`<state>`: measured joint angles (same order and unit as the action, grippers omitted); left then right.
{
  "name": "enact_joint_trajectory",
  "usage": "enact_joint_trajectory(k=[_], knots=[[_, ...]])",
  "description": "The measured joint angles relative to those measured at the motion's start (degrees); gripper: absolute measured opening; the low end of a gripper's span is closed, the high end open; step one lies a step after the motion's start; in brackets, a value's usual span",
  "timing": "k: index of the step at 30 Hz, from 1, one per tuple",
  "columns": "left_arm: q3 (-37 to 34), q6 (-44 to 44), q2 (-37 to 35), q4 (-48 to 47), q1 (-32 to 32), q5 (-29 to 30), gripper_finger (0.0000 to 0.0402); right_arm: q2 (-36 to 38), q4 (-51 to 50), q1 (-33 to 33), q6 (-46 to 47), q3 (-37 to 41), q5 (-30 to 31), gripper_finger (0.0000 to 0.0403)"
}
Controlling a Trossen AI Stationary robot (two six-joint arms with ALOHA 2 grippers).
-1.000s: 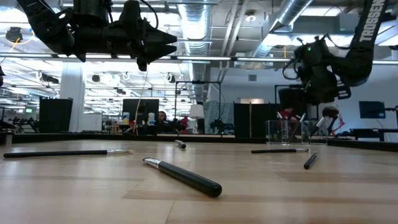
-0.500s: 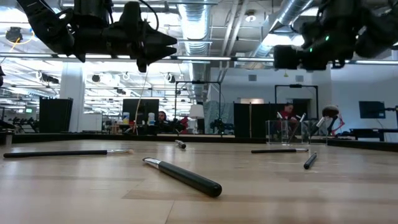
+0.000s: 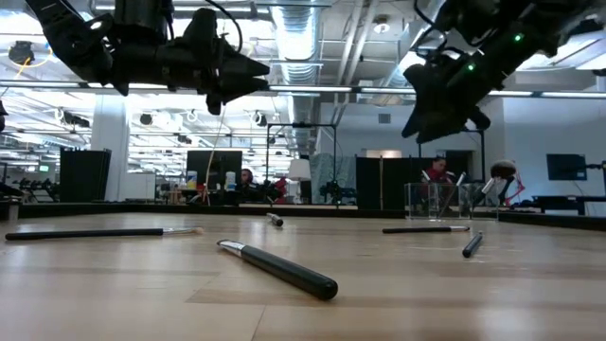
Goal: Put items in baskets/containers
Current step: Put the blush brush into the right section of the transparent organizer
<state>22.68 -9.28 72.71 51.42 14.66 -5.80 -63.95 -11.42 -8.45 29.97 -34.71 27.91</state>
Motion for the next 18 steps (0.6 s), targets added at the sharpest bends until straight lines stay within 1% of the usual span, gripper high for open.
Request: enact_joint_trajectory(k=[3,7,10,13,15,18], knots=[[0.02,0.00,0.00,-1.36,0.01,0.19,0.0166,-1.08,-0.31,2.36,0.55,-1.03,-1.84,0.0168],[0.02,0.00,0.00,-4.17,0.96,3.42,0.0166,-1.25,-0.47,4.94,3.21,-2.51,-2.68,0.0153],[0.11,0.00,0.00,-5.89,2.19,3.84,0.0166,-1.58,-3.33,6.47,5.55,-4.04,-6.71,0.0141],[0.83,0.20,0.00,-8.71,3.18,3.74,0.0166,-3.33,-9.22,8.05,9.60,-6.63,-14.03,0.0130],[1.59,1.34,0.00,-10.65,3.53,3.72,0.0166,-5.45,-13.89,9.93,11.41,-8.90,-17.87,0.0124],[2.17,2.65,0.00,-12.26,3.61,3.68,0.0166,-8.99,-21.16,14.10,13.80,-13.04,-19.30,0.0122]])
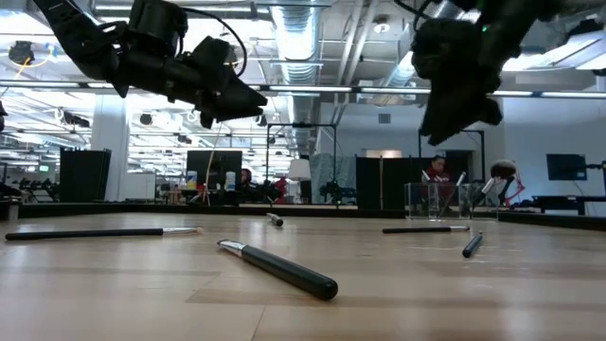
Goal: Put items in baskets/containers
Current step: Put the blush brush into the right section of the transparent organizer
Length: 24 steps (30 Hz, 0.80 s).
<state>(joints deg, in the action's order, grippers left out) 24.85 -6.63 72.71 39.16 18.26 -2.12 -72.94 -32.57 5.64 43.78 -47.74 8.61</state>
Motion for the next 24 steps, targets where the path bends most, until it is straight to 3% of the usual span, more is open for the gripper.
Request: enact_joint_trajectory(k=[3,6,12,15,19,22,24], knots=[[0.71,0.19,-0.04,-2.43,-0.02,-0.01,0.0166,-3.24,-4.28,4.05,2.23,-3.99,2.05,0.0126],[2.34,-0.87,-0.04,-7.66,-0.02,0.21,0.0166,-5.79,-5.51,7.17,3.72,-6.73,7.80,0.0132],[4.25,-6.47,0.78,-17.70,-1.71,5.50,0.0166,-10.03,-4.96,9.40,4.85,-7.61,16.27,0.0134],[4.34,-9.78,1.81,-20.33,-3.17,9.47,0.0168,-12.26,-5.02,8.96,4.13,-7.61,17.19,0.0134],[5.10,-16.04,4.40,-20.77,-4.59,10.26,0.0180,-14.47,-4.97,7.74,1.02,-7.61,17.13,0.0134],[8.14,-18.03,6.80,-22.59,-5.43,10.32,0.0192,-15.09,-4.78,7.05,-2.04,-7.64,17.18,0.0134],[12.08,-18.13,9.16,-28.63,-5.87,11.51,0.0198,-15.22,-5.27,6.60,-3.71,-7.63,17.74,0.0134]])
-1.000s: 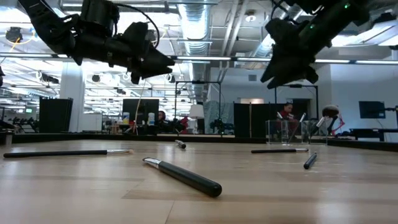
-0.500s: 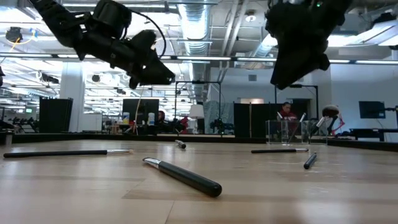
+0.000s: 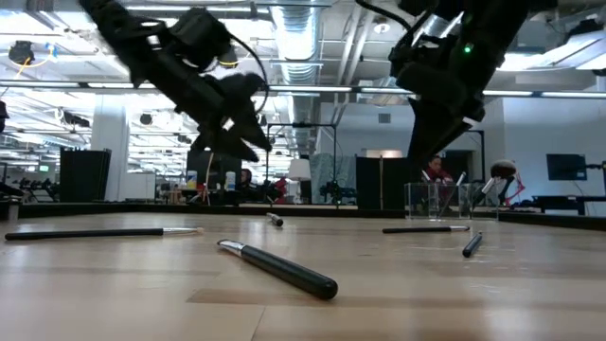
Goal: Put items in baskets/containers
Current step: Put the blush brush into the right section of the transparent organizer
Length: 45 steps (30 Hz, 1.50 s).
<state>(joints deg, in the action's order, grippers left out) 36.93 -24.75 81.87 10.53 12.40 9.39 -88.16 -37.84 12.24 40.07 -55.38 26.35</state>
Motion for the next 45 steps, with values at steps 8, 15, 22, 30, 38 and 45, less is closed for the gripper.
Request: enact_joint_trajectory(k=[8,15,22,30,38,45], knots=[[15.16,-2.98,10.86,-19.98,2.22,-1.80,0.0214,0.54,-2.69,1.17,-5.90,0.05,9.00,0.0134],[24.25,-8.56,18.02,-35.19,6.33,-9.89,0.0228,0.52,-2.17,1.02,-9.08,0.05,21.85,0.0134],[32.88,-7.25,21.93,-46.21,6.51,-7.51,0.0228,0.52,-1.71,-1.13,-11.73,0.05,24.83,0.0134],[35.58,-10.62,22.13,-52.68,7.88,-10.02,0.0228,0.52,9.85,-5.74,-23.58,0.05,24.36,0.0134],[39.61,-13.33,24.49,-54.33,6.56,-9.64,0.0228,0.52,15.89,-7.25,-31.53,0.12,19.30,0.0134],[46.22,-15.34,31.77,-60.43,3.47,-9.62,0.0228,0.52,15.75,-7.28,-31.71,4.14,18.64,0.0134]])
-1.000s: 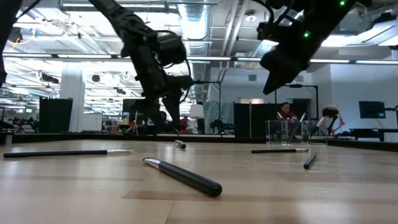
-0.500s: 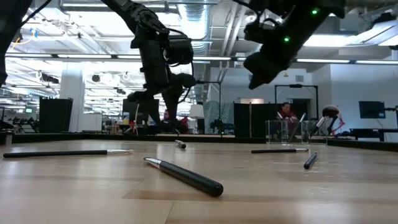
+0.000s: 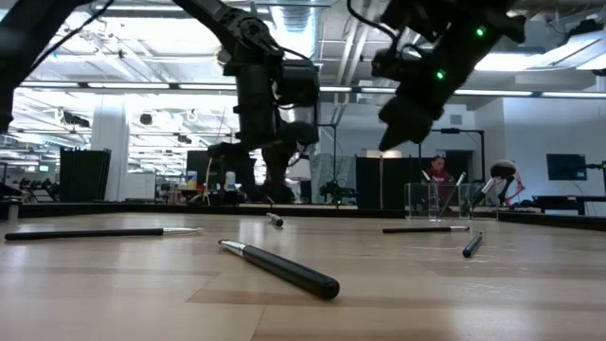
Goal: Put items in baskets/containers
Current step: Put the blush brush into the right section of the transparent organizer
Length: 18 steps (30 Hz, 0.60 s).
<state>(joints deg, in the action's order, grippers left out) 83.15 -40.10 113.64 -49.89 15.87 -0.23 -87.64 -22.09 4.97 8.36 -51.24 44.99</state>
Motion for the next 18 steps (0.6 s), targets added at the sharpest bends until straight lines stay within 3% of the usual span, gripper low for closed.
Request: enact_joint_trajectory(k=[5,18], knots=[[1.97,-1.81,2.96,-3.31,0.31,0.29,0.0228,0.00,2.65,0.16,0.13,3.29,0.02,0.0134],[1.99,-3.44,3.06,2.63,2.35,3.19,0.0228,0.45,6.18,5.15,0.34,5.98,0.16,0.0134]])
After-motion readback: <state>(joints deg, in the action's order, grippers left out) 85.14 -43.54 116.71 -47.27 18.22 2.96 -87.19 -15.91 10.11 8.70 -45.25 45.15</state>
